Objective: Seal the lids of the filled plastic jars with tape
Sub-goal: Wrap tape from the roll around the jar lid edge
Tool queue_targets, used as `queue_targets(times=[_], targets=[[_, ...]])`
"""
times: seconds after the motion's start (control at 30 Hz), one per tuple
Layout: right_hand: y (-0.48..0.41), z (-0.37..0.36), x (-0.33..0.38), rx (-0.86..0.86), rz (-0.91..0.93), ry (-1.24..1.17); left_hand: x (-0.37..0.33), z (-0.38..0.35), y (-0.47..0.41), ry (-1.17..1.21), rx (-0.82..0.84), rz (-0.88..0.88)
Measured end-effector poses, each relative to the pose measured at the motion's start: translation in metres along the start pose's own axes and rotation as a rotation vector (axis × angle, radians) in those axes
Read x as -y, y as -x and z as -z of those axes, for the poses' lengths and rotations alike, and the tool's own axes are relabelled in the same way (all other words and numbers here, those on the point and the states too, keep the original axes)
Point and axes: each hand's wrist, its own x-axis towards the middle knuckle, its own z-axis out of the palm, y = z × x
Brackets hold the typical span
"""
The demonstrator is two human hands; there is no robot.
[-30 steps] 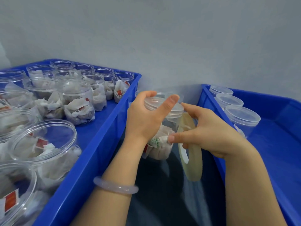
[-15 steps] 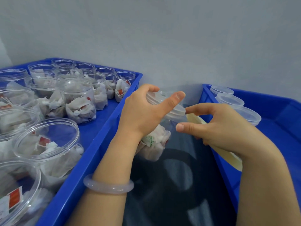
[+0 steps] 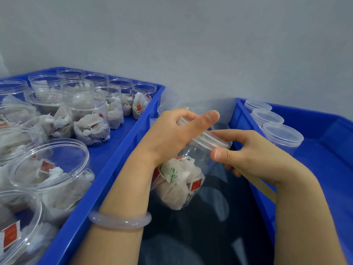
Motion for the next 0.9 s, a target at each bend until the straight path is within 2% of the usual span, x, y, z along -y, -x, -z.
queue_targets(times=[0.13, 0.23, 0.3, 0.37, 0.43, 0.53, 0.63, 0.77, 0.9], targets=[[-0.001, -0.004, 0.007, -0.044, 0.095, 0.017, 0.004, 0.002, -0.001, 0.055, -0.038, 0.02], [-0.003, -0.006, 0.011, -0.08, 0.137, 0.037, 0.002, 0.002, -0.003, 0.084, -0.037, 0.13], [-0.004, -0.005, 0.007, -0.13, 0.117, 0.036, 0.0, 0.002, -0.004, 0.04, -0.115, 0.135], [-0.006, -0.005, 0.005, -0.16, 0.081, 0.011, -0.002, 0.0, -0.006, -0.108, -0.224, 0.089], [-0.008, -0.008, 0.005, -0.184, 0.084, 0.068, -0.002, -0.006, -0.007, -0.184, -0.253, 0.082], [-0.01, -0.014, 0.008, -0.2, 0.061, 0.192, 0.002, -0.022, -0.007, -0.077, -0.358, 0.043], [-0.006, -0.011, 0.01, -0.099, 0.07, 0.153, 0.012, -0.022, -0.011, -0.046, -0.489, 0.064], [-0.002, -0.007, 0.015, -0.037, 0.12, 0.185, 0.014, -0.009, -0.013, -0.029, -0.446, 0.097], [0.002, -0.003, 0.015, 0.005, 0.058, 0.127, 0.01, -0.004, -0.012, -0.108, -0.411, 0.06]])
